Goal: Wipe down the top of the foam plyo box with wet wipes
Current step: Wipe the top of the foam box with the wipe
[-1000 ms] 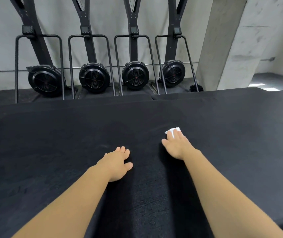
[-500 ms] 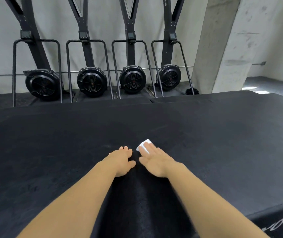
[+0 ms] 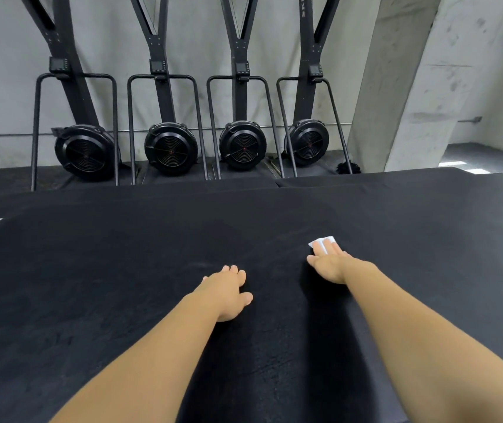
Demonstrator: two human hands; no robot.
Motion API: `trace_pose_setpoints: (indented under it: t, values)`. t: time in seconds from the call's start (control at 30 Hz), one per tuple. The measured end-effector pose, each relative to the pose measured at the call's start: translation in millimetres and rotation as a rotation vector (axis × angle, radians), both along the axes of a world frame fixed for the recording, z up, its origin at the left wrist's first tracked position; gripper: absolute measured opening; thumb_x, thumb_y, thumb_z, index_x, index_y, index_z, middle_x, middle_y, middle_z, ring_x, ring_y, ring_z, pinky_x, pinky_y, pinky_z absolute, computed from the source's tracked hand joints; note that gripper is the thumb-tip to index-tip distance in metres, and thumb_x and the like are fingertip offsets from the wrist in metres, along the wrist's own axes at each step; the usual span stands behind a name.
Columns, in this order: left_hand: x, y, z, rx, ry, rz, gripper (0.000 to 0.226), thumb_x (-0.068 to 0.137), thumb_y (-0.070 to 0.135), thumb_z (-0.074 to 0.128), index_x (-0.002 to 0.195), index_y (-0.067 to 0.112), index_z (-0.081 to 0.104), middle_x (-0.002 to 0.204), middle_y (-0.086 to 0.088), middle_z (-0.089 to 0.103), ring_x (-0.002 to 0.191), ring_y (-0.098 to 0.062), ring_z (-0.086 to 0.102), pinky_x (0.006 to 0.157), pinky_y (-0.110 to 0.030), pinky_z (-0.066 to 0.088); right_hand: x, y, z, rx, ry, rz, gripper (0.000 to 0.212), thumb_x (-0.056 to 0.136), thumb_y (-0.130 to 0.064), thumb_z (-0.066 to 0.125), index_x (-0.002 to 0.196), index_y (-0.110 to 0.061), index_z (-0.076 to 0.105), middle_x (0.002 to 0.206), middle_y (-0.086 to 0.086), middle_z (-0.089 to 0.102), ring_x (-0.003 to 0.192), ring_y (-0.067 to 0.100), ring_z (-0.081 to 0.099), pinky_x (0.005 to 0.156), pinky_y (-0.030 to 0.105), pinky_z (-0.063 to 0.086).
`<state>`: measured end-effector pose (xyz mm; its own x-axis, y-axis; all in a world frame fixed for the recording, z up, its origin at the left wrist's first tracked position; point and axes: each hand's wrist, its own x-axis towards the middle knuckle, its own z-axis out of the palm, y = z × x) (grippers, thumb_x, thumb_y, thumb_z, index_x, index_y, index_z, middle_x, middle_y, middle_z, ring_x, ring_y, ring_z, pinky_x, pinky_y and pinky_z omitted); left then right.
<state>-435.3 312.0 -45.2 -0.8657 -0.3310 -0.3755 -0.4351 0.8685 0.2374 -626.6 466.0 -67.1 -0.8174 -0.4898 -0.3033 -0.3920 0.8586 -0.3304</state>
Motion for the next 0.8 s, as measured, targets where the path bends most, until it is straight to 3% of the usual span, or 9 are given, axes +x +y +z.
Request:
trace_pose_setpoints:
  t: [0.17, 0.37, 0.4, 0.47, 0.53, 0.67, 0.8]
  values:
    - [-3, 1, 2, -0.016, -0.024, 0.005, 0.061, 0.105, 0.030, 0.035, 0.155, 0.015, 0.006, 0.163, -0.001, -0.003, 0.150, -0.018, -0.004, 0.121, -0.042, 0.008, 11, -3, -9, -0.081, 0.038, 0.028, 0.054, 0.100, -0.044, 0.032, 0.151, -0.029, 0.023, 0.152, -0.004, 0.016, 0.139, 0.026, 0.024, 0.116, 0.042, 0.023]
    - [-3, 5, 6, -0.057, -0.040, 0.004, 0.061, 0.105, 0.032, 0.036, 0.155, 0.014, 0.007, 0.163, -0.002, -0.001, 0.150, -0.018, -0.003, 0.121, -0.039, 0.010, 89, -25, -12, -0.213, 0.089, 0.293, 0.046, 0.098, -0.043, 0.036, 0.141, -0.026, 0.035, 0.140, -0.007, 0.028, 0.128, 0.022, 0.032, 0.112, 0.035, 0.027]
    - [-2, 6, 6, -0.060, -0.032, 0.001, 0.060, 0.105, 0.031, 0.036, 0.155, 0.014, 0.007, 0.163, -0.002, -0.001, 0.150, -0.017, -0.003, 0.121, -0.037, 0.009, 102, -30, -14, -0.203, 0.095, 0.357, 0.049, 0.100, -0.042, 0.033, 0.145, -0.024, 0.032, 0.146, -0.007, 0.025, 0.134, 0.022, 0.028, 0.114, 0.033, 0.024]
    - [-1, 5, 6, -0.052, -0.018, -0.003, 0.058, 0.105, 0.026, 0.035, 0.155, 0.015, 0.007, 0.163, -0.001, 0.000, 0.149, -0.016, -0.002, 0.119, -0.030, 0.007, 120, -36, -16, -0.116, 0.100, 0.475, 0.058, 0.105, -0.040, 0.022, 0.157, -0.017, 0.012, 0.164, -0.001, 0.003, 0.151, 0.020, 0.001, 0.122, 0.033, 0.006]
    - [1, 4, 5, -0.038, -0.016, 0.001, 0.058, 0.105, 0.026, 0.035, 0.155, 0.016, 0.007, 0.163, 0.000, 0.000, 0.149, -0.015, -0.002, 0.118, -0.029, 0.007, 119, -35, -15, -0.083, 0.098, 0.531, 0.059, 0.106, -0.039, 0.016, 0.159, -0.016, 0.003, 0.166, -0.001, -0.008, 0.152, 0.015, -0.013, 0.123, 0.033, -0.003]
    - [-1, 4, 5, -0.040, -0.025, 0.013, 0.062, 0.104, 0.033, 0.038, 0.155, 0.016, 0.007, 0.163, 0.000, 0.000, 0.149, -0.015, -0.002, 0.119, -0.031, 0.008, 90, -25, -11, -0.166, 0.181, 0.561, 0.043, 0.104, -0.034, 0.027, 0.144, -0.021, 0.033, 0.147, -0.007, 0.026, 0.135, 0.011, 0.024, 0.115, 0.032, 0.020]
    - [-3, 4, 2, -0.040, -0.033, 0.021, 0.061, 0.105, 0.033, 0.036, 0.155, 0.017, 0.006, 0.163, 0.001, -0.001, 0.149, -0.015, -0.003, 0.118, -0.031, 0.009, 40, -13, -14, -0.146, 0.228, 0.454, 0.039, 0.102, -0.032, 0.030, 0.140, -0.023, 0.036, 0.143, -0.007, 0.030, 0.131, 0.013, 0.029, 0.114, 0.032, 0.021]
